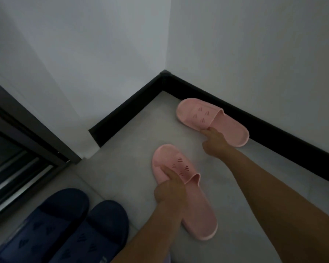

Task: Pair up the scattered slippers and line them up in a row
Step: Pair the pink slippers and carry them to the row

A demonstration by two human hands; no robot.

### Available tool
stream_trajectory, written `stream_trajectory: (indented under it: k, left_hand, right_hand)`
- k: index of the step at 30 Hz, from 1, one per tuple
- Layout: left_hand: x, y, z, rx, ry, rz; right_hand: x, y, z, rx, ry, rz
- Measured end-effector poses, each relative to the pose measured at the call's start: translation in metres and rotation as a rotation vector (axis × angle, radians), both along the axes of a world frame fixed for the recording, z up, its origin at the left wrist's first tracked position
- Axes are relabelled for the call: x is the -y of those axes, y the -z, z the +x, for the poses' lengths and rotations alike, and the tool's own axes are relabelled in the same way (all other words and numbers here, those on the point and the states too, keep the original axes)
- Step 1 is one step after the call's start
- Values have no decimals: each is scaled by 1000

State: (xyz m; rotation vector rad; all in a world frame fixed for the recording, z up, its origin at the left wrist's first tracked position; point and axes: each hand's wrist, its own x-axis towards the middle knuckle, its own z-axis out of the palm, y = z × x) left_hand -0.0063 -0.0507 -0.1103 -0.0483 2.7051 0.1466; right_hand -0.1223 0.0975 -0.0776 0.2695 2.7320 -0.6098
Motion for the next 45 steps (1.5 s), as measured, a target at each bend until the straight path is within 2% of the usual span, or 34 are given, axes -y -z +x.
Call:
stream_trajectory:
  k: [8,14,16,18,21,27,33,37,42,45]
  left_hand:
    - [10,2,6,-92,76,-27]
    - [27,6,30,-163,-19,167]
    - [6,4,47,-196,4,234]
    - [-24,-3,64,-207,67,331]
    - [-67,-20,91,-172,296,411]
    - [-145,-64,153,-149,580,321]
    - [-192,-96,201,-161,627,437]
    - [-229,-112,236,-222,710,462]
    - [-279,-129,277,-229,832,411]
    - [-308,-140,300,-223,885,397]
  right_hand:
    - [-17,-5,78,-34,21,-96]
    - [-6,-10,160,-93,-66,-214]
    - [-14,-13,185,-231,27,-260]
    - [-38,-20,212,-340,240,-296]
    - [-84,-34,262,-379,484,-339]
    - [-136,-56,352,-452,665,-212]
    - [-162,-75,418,-599,914,-332]
    - [-192,-92,457,-715,1019,-311]
    - [-231,-108,505,-784,1005,-149]
    - [-257,-116,531,-826,1000,-121]
